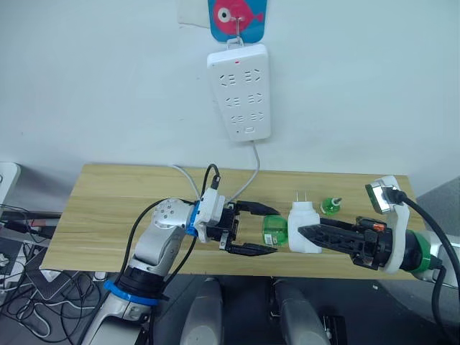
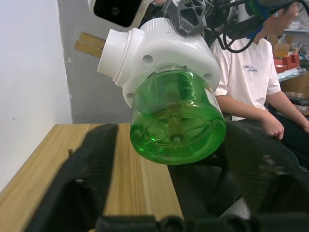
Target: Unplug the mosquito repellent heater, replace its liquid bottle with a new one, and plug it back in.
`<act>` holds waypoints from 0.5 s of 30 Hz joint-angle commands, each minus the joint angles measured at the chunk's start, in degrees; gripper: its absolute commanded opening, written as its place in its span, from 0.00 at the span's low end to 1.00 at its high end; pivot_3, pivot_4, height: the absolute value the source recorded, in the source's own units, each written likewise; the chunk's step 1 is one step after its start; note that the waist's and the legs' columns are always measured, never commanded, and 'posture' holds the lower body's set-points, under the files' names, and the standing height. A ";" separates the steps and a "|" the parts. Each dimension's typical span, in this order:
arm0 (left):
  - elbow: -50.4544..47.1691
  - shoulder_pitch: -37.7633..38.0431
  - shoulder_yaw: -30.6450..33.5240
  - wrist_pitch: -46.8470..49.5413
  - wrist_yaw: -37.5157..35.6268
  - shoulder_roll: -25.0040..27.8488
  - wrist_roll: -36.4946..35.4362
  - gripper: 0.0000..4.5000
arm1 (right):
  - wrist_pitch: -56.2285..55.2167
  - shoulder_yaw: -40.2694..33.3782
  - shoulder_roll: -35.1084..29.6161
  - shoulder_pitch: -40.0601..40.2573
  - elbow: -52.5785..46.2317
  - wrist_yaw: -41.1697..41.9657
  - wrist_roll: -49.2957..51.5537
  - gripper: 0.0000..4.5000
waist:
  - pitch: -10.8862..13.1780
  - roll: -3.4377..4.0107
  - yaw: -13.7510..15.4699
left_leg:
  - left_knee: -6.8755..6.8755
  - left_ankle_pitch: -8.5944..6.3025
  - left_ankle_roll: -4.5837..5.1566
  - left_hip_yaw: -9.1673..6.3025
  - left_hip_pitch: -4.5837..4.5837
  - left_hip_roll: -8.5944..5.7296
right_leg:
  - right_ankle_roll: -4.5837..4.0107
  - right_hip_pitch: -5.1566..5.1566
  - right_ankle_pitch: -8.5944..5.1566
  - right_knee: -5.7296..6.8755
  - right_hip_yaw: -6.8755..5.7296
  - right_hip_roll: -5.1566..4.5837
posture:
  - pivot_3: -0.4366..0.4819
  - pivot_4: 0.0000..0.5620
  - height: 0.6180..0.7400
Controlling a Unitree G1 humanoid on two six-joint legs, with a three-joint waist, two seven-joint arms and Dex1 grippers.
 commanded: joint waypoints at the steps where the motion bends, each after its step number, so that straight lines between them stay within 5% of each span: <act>1: -2.19 -0.11 1.05 0.16 1.52 2.61 1.35 1.00 | -1.15 -1.45 0.86 1.58 -0.99 -2.98 1.47 0.66 | 0.00 0.00 0.00 | 0.00 0.00 0.00 0.00 0.00 0.00 | 0.00 0.00 0.00 0.00 0.00 0.00 | 0.68 0.51 1.00; 7: -5.36 -2.76 -0.44 0.66 6.88 6.55 7.81 1.00 | -0.71 -0.89 -2.78 2.97 1.13 -15.62 1.47 0.66 | 0.00 0.00 0.07 | 0.00 0.00 0.00 0.01 0.00 -0.03 | -0.11 0.00 0.06 0.01 0.03 -0.03 | 0.69 0.51 1.00; 15: -4.47 -4.83 -6.80 -4.01 10.56 7.65 19.02 1.00 | -3.04 2.93 0.27 -5.66 1.54 -32.00 1.47 0.66 | 0.00 0.00 -0.06 | -0.03 0.00 0.00 0.04 -0.01 -0.01 | -0.14 -0.06 0.08 0.02 0.06 -0.03 | 0.69 0.52 1.00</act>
